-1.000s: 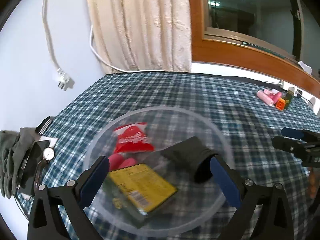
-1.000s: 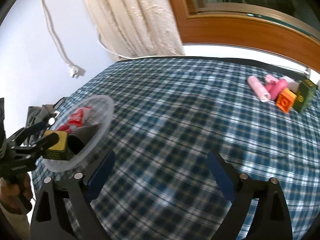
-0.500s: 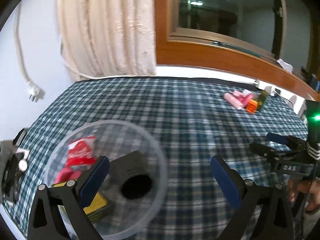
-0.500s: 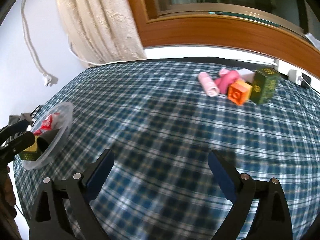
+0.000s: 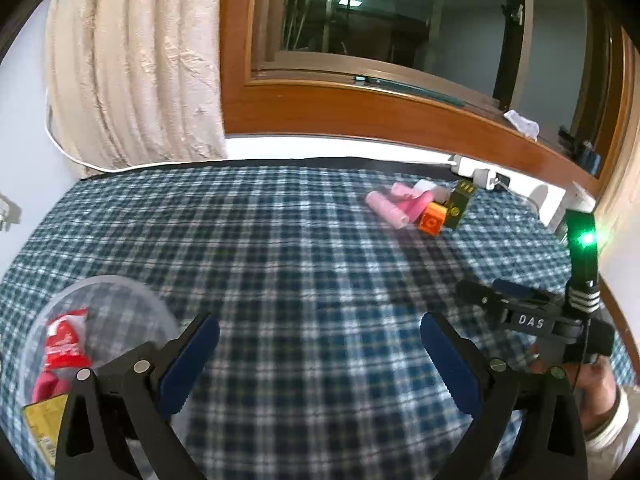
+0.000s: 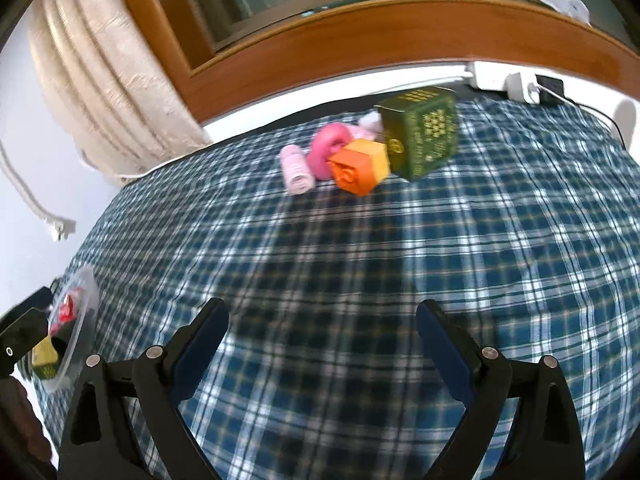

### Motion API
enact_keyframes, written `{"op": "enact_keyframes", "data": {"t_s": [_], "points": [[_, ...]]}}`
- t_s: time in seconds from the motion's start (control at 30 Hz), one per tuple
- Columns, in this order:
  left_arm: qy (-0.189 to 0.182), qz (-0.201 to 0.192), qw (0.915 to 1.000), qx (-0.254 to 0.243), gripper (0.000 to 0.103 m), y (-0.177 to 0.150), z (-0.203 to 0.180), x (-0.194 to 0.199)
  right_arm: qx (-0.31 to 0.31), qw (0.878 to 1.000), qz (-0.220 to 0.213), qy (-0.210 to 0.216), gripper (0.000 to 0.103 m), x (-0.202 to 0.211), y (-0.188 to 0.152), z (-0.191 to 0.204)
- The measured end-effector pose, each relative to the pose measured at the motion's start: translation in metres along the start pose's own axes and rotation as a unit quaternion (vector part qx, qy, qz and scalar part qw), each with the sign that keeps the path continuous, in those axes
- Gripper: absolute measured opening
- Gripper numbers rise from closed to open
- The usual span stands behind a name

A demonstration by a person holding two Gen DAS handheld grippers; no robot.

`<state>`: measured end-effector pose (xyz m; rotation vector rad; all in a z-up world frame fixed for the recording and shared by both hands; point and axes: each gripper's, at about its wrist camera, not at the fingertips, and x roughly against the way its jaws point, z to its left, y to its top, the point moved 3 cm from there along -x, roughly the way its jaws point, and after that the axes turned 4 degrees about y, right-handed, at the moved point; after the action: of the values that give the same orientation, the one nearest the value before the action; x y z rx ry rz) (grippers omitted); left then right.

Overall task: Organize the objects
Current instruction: 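Move both grippers back toward the remaining objects on the bed, then grasp the small green printed box with the right gripper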

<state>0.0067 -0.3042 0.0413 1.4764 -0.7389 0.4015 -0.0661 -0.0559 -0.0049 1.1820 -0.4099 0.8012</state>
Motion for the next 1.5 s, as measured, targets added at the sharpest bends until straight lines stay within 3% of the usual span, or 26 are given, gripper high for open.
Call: {"op": "enact_keyframes", "data": {"t_s": [0.37, 0.5, 0.87, 1.37, 1.4, 1.5], "points": [[-0.014, 0.013, 0.9998, 0.001, 0.102, 0.014, -0.021, -0.044, -0.051, 0.999, -0.015, -0.011, 0.099, 0.001, 0.011, -0.026], [-0.014, 0.022, 0.9997, -0.001, 0.102, 0.013, -0.025, -0.061, -0.037, 0.999, -0.014, -0.022, 0.099, -0.002, 0.021, -0.030], [-0.017, 0.069, 0.9975, -0.007, 0.102, -0.010, -0.025, -0.099, -0.007, 0.997, -0.066, -0.047, 0.099, -0.021, 0.086, -0.064], [-0.041, 0.090, 0.9950, -0.012, 0.102, -0.015, -0.029, -0.106, 0.033, 0.998, -0.039, -0.044, 0.099, -0.072, 0.134, -0.070], [-0.043, 0.091, 0.9949, -0.009, 0.102, -0.015, -0.028, -0.106, 0.028, 0.998, -0.036, -0.043, 0.097, -0.074, 0.136, -0.071], [-0.045, 0.090, 0.9949, -0.004, 0.102, -0.014, -0.027, -0.107, 0.023, 0.999, -0.029, -0.034, 0.079, -0.077, 0.136, -0.074]]}}
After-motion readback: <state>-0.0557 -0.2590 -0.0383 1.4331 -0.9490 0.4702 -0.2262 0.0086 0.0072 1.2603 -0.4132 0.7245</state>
